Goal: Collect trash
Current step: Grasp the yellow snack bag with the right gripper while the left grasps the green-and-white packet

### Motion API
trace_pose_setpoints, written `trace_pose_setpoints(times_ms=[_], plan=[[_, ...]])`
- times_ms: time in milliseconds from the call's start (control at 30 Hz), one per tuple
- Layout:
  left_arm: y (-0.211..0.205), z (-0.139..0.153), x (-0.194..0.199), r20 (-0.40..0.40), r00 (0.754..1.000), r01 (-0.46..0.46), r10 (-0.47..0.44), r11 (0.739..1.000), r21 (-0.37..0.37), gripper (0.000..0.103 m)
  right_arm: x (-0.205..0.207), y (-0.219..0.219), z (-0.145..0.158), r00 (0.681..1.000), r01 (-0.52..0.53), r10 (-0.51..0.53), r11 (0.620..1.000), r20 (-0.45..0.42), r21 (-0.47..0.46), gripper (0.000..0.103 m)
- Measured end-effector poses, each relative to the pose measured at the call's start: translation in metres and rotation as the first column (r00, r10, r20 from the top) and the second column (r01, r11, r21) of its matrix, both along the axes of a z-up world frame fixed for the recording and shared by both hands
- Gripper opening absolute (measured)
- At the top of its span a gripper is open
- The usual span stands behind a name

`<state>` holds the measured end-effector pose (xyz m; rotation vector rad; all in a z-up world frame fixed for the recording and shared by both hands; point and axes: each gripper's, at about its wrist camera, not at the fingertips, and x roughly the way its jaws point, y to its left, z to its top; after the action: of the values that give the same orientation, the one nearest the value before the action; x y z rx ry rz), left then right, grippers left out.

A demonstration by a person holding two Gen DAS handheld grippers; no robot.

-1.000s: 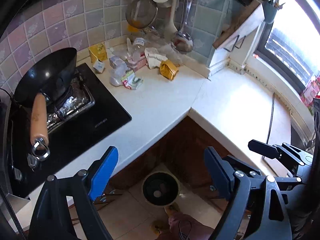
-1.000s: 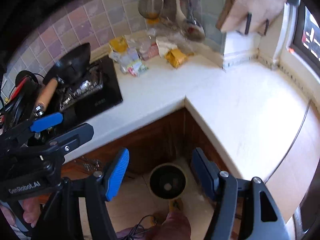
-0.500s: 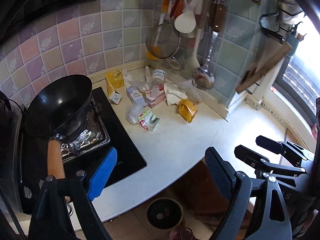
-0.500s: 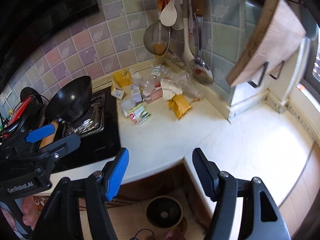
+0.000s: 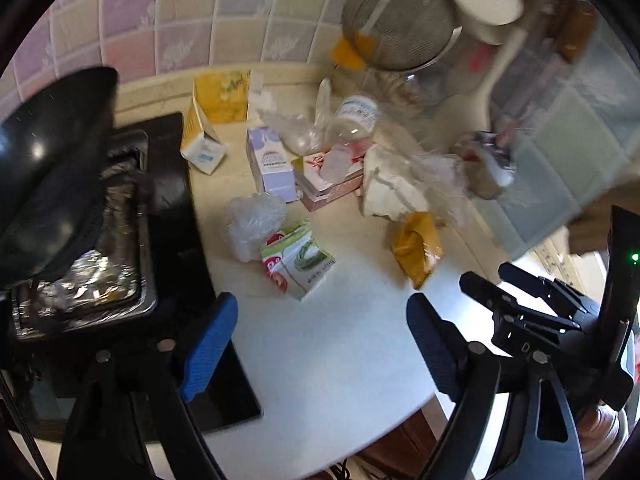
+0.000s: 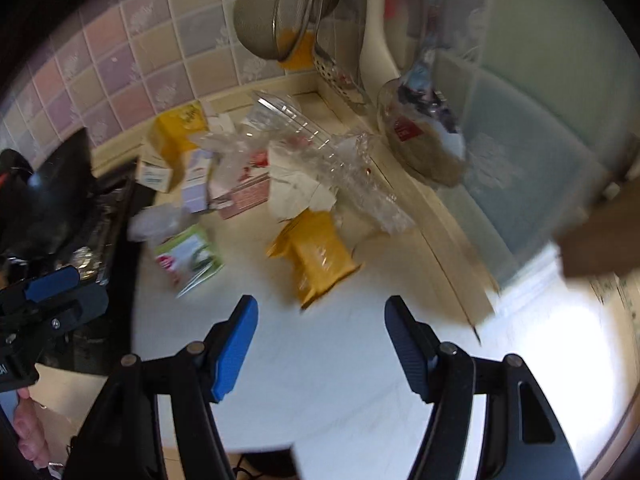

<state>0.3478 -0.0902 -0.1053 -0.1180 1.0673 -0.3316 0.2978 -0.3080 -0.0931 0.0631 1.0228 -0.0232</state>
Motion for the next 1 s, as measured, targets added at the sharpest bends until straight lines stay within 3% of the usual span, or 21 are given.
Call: trace_pose_setpoints(times_ms=[100, 267, 433, 700, 867, 1000], plan=[[-0.001, -0.019, 0.020, -0.046, 0.999, -0.024, 0.023, 0.999, -0.021, 0.068, 0.021, -0.003, -0.014, 1.000, -0.024, 0.023, 1.000, -0.009, -0.018, 0.066], [-0.001, -0.038, 0.040, -0.065, 0.997, -0.042, 0.039, 0.998, -0.038, 0.067, 0.049, -0.004, -0.035, 0.997, -0.070, 0.069, 0.997, -0.027, -0.041, 0.066], [-0.006, -0.053, 0.050, -0.080, 0.996, -0.029, 0.026, 0.999, -0.035, 0.060, 0.065, -0.002, -0.051, 0.993, -0.104, 0.102, 0.994, -0.051, -0.032, 0.057], [0.004, -0.073, 0.063, -0.104, 0.992, -0.070, 0.065, 0.996, -0.045, 0.060, 0.072, 0.000, -0.059, 0.989, -0.142, 0.142, 0.990, -0.043, -0.001, 0.037], [0.002, -0.078, 0.066, -0.103, 0.994, -0.048, 0.041, 0.997, -0.066, 0.060, 0.070, -0.003, -0.059, 0.986, -0.156, 0.158, 0.987, -0.045, 0.034, 0.031], [-0.005, -0.084, 0.068, -0.100, 0.995, -0.024, 0.015, 0.996, -0.083, 0.051, 0.065, -0.009, -0.060, 0.987, -0.148, 0.153, 0.985, -0.055, 0.089, 0.028]])
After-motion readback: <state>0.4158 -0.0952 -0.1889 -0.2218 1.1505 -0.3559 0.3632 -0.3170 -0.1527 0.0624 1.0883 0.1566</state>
